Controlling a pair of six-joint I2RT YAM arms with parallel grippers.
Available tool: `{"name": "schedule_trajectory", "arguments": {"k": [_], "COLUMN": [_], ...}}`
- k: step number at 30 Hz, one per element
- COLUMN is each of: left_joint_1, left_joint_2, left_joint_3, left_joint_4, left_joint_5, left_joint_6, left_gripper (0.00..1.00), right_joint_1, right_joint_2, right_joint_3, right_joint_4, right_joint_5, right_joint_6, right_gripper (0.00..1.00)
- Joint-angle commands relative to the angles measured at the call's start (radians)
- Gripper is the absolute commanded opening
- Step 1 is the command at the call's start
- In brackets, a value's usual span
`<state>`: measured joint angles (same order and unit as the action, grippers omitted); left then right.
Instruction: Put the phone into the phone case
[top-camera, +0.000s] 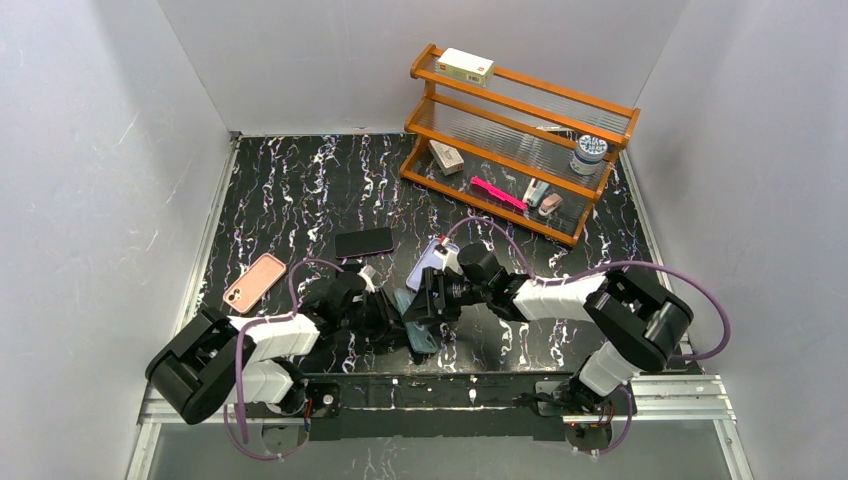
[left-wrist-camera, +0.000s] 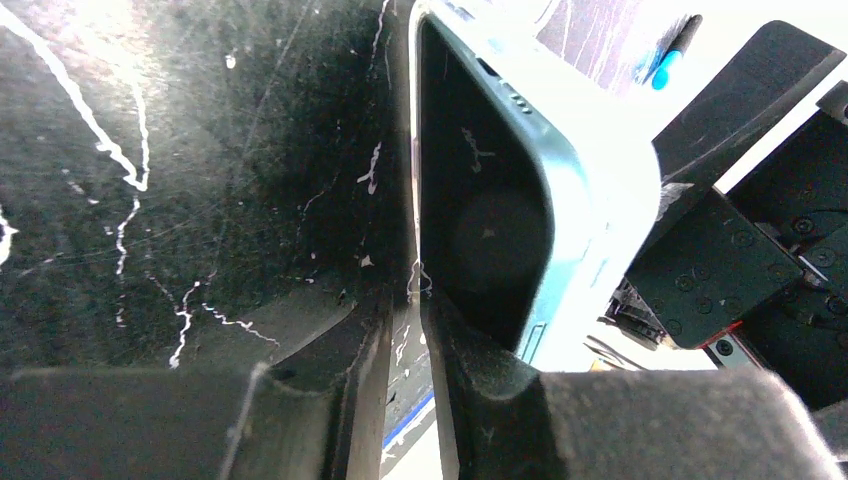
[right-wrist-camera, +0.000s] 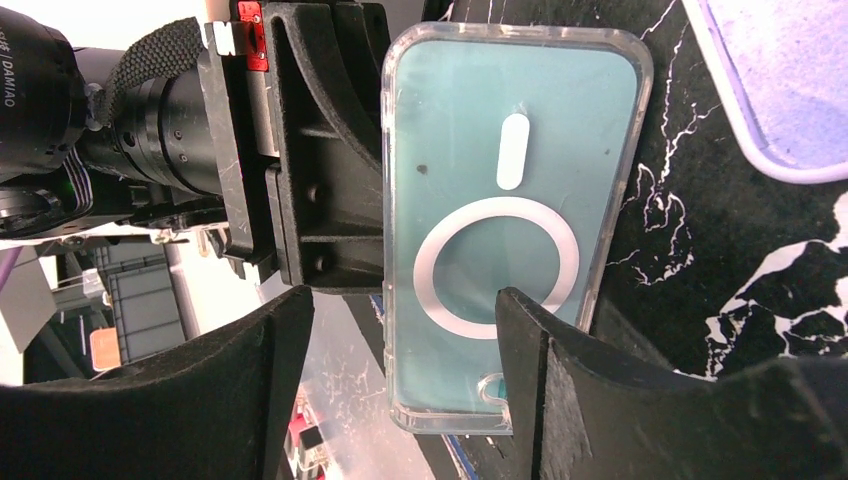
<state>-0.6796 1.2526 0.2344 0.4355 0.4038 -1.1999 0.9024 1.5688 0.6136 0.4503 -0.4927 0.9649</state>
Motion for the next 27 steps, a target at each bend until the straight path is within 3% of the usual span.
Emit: {"name": "schedule_trajectory", "arguments": {"k": [1, 16, 27], "left_joint_1": [-0.037, -0.091, -0.107], "left_joint_2": [-0.015, -0.04, 0.032], "left_joint_3": [0.095, 0.115, 0.079], "left_joint_4": [0.181, 0.243, 0.249], "left_joint_5": [0.021, -0.026, -0.043], "left_joint_6": [-0.014, -0.006, -0.001], "left_gripper": [0.2, 0.26, 0.23], "right_joint_1": [0.019, 0.019, 0.018], "right_joint_2": [-0.03, -0.11, -0.144], "right_joint_3": [0.022, 0.031, -0.002], "right_joint_4": [-0.037, -0.235, -0.234], "right_joint_5": [-0.025, 0.057, 0.095], "right_joint_6": [-0.023, -0.113, -0.096], "right_gripper": [0.76, 0.76, 0.53]}}
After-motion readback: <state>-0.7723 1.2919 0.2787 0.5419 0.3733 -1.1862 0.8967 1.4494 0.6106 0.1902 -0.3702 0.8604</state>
